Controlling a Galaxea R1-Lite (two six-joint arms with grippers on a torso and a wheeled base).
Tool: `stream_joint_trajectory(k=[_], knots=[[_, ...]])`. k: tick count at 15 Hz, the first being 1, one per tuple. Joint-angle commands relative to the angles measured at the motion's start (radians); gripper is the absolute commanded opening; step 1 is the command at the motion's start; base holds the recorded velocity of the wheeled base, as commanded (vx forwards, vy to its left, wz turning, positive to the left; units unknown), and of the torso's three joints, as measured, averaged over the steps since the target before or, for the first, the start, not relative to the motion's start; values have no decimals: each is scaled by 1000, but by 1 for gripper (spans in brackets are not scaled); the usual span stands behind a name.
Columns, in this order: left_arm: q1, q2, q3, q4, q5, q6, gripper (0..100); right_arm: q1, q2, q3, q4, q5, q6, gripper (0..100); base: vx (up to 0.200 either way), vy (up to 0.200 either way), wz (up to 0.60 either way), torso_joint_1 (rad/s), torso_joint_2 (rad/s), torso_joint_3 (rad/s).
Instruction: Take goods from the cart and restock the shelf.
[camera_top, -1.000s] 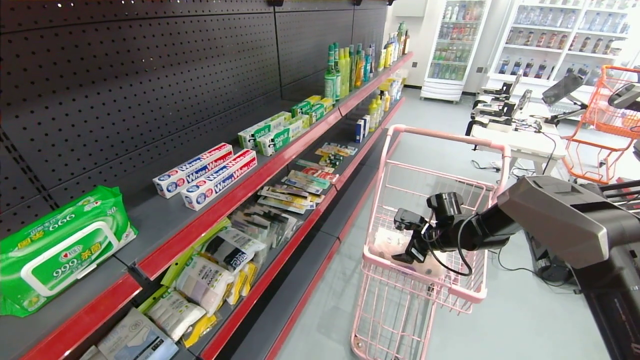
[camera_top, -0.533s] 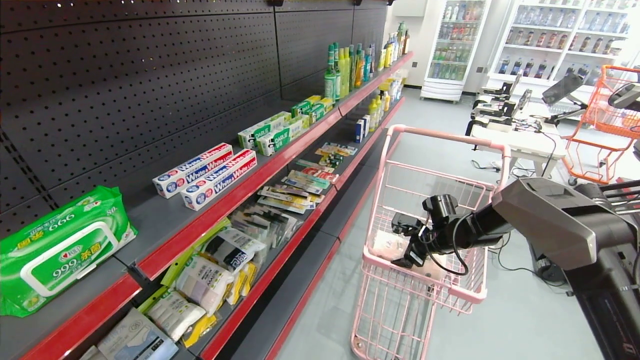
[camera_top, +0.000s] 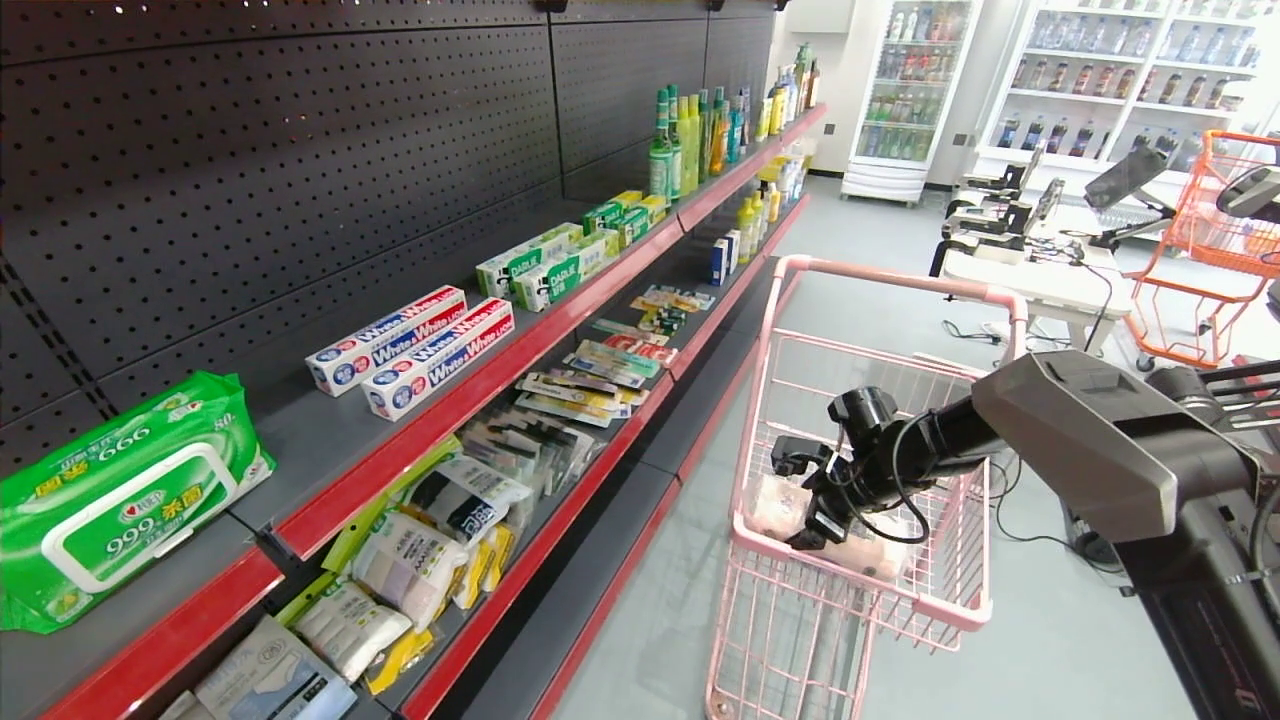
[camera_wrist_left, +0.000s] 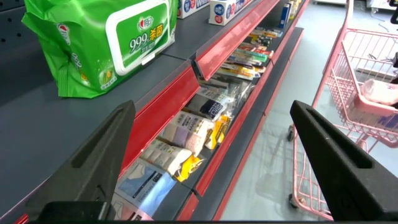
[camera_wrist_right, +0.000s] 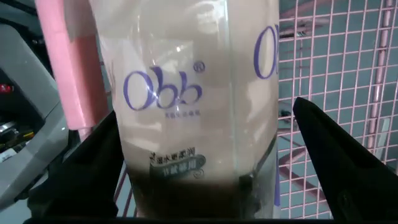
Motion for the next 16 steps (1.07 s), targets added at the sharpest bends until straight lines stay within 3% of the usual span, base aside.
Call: stream_joint_trajectory(k=[1,8,16], knots=[[0,1,0,-1,0,0,100,6,5,-3,14,-26,-4,100,0,0,0,0,0,0],[0,1,0,-1,0,0,100,26,21,-55,138,-138,-4,100,0,0,0,0,0,0],[0,1,0,-1,0,0,100,46,42,-126,220,-143,-2,100,0,0,0,0,0,0]])
